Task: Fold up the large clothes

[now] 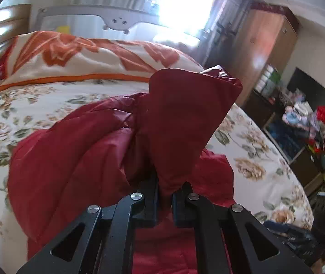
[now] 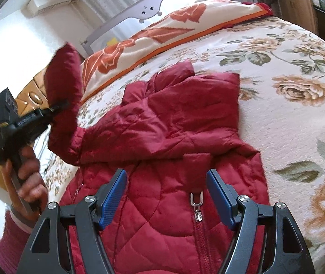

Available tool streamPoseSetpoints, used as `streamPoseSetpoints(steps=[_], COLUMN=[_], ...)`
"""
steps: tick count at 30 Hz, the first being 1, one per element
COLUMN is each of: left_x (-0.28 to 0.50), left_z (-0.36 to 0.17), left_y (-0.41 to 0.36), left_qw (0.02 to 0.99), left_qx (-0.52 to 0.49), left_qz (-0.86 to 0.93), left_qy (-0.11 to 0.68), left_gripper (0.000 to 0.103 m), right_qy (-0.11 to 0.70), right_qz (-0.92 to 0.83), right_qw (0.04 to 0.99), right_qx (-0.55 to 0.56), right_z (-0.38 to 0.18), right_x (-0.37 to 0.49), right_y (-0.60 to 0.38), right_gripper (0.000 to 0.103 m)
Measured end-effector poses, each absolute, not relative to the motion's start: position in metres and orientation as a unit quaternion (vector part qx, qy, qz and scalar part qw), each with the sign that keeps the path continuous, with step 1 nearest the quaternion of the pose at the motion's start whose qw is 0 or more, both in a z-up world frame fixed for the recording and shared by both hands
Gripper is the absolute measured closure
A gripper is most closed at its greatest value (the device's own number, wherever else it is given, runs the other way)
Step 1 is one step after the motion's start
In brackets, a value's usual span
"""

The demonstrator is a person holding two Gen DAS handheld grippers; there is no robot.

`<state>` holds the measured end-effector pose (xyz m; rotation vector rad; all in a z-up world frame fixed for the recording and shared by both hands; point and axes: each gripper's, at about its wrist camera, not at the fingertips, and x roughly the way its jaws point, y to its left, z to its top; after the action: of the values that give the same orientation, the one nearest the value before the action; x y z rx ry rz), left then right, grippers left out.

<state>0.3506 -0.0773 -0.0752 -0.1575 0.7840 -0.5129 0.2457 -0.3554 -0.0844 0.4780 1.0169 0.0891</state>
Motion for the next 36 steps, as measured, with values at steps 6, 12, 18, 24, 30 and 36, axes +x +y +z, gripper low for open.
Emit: streamPoseSetpoints(steps=[6, 12, 18, 24, 30, 36], left_x=[0.375, 0.404, 0.425, 0.430, 0.416, 0.407], left_z=[-0.087, -0.125, -0.148, -0.145, -0.139, -0.140], left_y=[-0.116, -0.150, -0.165, -0.178, -0.201, -0.193], left_qw=[0.879, 0.860, 0.846, 0.854, 0.853, 0.849], left_qx=[-0.047, -0.009, 0.003, 0.039, 0.079, 0.057], left_qz=[-0.257, -0.258, -0.264, -0.257, -0.282, -0.289], left_qy=[0.399, 0.441, 0.464, 0.452, 0.433, 0.439], left_gripper=[0.096, 0.095, 0.090, 0.086, 0.055, 0.051], right_qy=[0.466, 0.467, 0.475, 0.471, 0.482, 0.506], right_qz=[0.027, 0.022, 0.025, 0.066, 0.083, 0.081], right_qw=[0.846, 0.834, 0.823, 0.792, 0.723, 0.713], right_qx=[0.257, 0.293, 0.311, 0.384, 0.488, 0.478], right_z=[-0.081, -0.094, -0.107, -0.125, -0.162, -0.178], right_x=[0.250, 0.267, 0.289, 0.325, 0.364, 0.378], right_y=[-0.382, -0.402, -0.410, -0.410, -0.409, -0.399], right_gripper=[0.028, 0.028, 0.028, 0.021, 0.016, 0.032])
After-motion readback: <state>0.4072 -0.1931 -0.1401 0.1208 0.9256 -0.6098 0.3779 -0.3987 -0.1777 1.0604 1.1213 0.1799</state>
